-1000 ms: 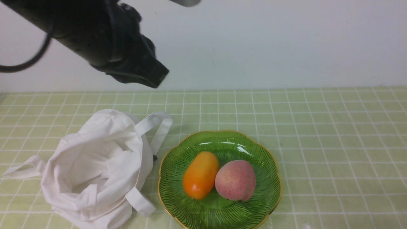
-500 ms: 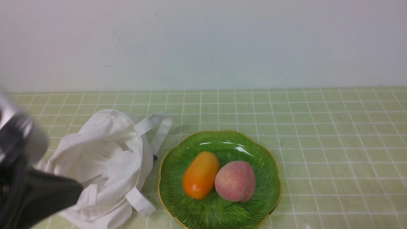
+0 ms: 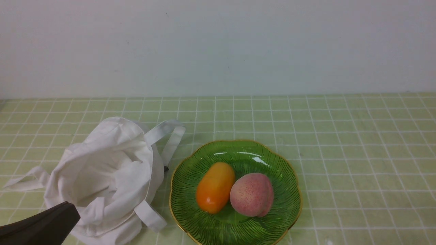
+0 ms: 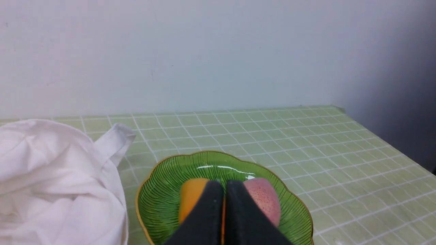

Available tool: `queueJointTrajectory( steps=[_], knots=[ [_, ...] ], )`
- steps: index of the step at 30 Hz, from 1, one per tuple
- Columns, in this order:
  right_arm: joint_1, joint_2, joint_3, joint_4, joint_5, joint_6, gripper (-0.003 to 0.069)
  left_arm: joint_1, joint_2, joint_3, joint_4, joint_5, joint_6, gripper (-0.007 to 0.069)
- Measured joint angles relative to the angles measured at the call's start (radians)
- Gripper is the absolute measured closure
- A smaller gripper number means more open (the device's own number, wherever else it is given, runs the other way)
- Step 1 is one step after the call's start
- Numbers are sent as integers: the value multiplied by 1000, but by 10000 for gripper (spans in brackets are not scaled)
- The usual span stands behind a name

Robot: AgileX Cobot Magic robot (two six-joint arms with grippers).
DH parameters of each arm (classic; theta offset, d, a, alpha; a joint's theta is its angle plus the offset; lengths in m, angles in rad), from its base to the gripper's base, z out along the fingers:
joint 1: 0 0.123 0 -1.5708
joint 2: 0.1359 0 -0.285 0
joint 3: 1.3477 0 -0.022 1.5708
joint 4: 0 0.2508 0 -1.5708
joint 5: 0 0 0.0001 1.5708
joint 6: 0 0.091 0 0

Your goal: Take the fruit out of the bag on the green coffee tablecloth and place them on the plate.

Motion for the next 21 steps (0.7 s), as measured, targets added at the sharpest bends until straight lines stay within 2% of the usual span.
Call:
queueJointTrajectory(
  steps=[17,21],
  knots=[
    [0,0,0,0,0,6,674,0,-3,39,1,-1,6,632],
    [0,0,0,0,0,7,674,1,-54,81,86,0,19,632]
  ],
)
